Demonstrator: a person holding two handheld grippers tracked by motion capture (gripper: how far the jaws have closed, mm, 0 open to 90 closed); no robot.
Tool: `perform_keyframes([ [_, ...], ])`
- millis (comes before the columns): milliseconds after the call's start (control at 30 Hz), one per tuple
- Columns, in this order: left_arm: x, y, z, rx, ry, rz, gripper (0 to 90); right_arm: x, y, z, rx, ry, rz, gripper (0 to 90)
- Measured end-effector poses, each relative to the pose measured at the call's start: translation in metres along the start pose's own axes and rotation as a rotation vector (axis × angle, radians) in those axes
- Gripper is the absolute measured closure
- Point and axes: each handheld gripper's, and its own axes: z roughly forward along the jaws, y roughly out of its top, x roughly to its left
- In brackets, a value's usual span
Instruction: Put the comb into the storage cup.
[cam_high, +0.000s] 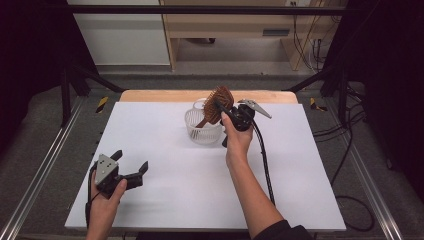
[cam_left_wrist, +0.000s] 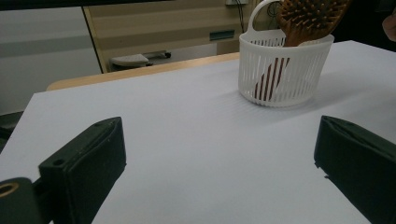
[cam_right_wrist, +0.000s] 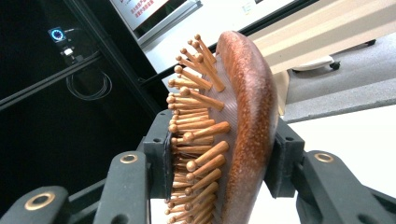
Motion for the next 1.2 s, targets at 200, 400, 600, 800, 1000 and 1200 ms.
perform_keyframes([
  [200,-0.001,0.000,0.000,0.001,-0.002,0.001,2.3,-0.003,-0.001,-0.003,-0.002,0.001,0.002,52.4],
  [400,-0.001,0.000,0.000,0.002,-0.002,0.003,2.3,-0.010,-0.002,-0.006,0.002,-0.003,0.020,51.8],
  [600,-0.001,0.000,0.001,0.003,-0.004,0.001,2.3,-0.013,-0.002,-0.007,0.005,0.003,0.029,51.4],
  [800,-0.001,0.000,0.001,0.001,-0.003,0.002,2.3,-0.015,-0.003,-0.008,0.013,0.011,0.036,50.9],
  [1000,-0.001,0.000,0.001,0.004,-0.005,0.003,2.3,-0.017,-0.002,-0.008,0.020,0.018,0.027,50.1],
  [1200,-0.002,0.000,0.001,0.007,-0.007,0.004,2.3,-0.018,-0.001,-0.009,0.032,0.025,0.018,49.1],
])
